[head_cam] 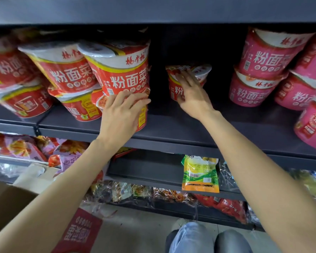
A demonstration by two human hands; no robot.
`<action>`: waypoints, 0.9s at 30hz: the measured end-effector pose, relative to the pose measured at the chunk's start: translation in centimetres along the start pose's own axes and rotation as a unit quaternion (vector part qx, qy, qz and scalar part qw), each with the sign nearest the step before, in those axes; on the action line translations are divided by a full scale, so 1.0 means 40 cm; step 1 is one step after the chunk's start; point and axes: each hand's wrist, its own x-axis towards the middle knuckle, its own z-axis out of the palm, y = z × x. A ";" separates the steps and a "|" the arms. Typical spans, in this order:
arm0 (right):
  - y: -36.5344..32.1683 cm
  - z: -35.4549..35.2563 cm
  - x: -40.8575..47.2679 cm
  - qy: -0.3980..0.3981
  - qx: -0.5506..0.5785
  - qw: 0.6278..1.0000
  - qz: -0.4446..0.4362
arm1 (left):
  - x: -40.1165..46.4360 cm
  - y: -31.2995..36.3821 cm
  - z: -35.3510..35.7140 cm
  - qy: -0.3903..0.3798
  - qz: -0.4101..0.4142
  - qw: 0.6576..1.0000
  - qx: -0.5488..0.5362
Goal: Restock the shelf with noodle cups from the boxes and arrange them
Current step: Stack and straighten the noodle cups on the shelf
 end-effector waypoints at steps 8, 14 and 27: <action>-0.186 -0.012 -0.088 0.025 0.327 0.945 -0.009 | -0.060 -0.026 -0.047 0.165 -0.277 0.927 -0.191; -0.264 0.015 -0.099 -0.039 0.360 0.932 -0.002 | -0.063 -0.064 -0.056 0.025 -0.464 0.759 -0.456; -0.337 0.013 0.006 0.061 0.386 0.917 0.075 | -0.041 -0.113 -0.061 -0.088 -0.405 0.809 -0.416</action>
